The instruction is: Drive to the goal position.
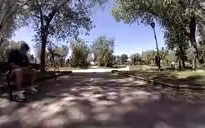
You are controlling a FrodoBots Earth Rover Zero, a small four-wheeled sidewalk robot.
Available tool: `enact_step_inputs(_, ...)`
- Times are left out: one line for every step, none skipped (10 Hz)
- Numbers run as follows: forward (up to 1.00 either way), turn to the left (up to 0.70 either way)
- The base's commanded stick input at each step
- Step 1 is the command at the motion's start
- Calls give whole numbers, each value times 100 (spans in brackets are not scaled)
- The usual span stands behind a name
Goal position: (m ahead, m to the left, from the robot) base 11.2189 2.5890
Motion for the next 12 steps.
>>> enact_step_inputs(70,1)
enact_step_inputs(70,1)
enact_step_inputs(70,1)
enact_step_inputs(70,1)
enact_step_inputs(70,1)
enact_step_inputs(70,1)
enact_step_inputs(70,1)
enact_step_inputs(70,1)
enact_step_inputs(70,1)
enact_step_inputs(70,1)
enact_step_inputs(70,1)
enact_step_inputs(70,1)
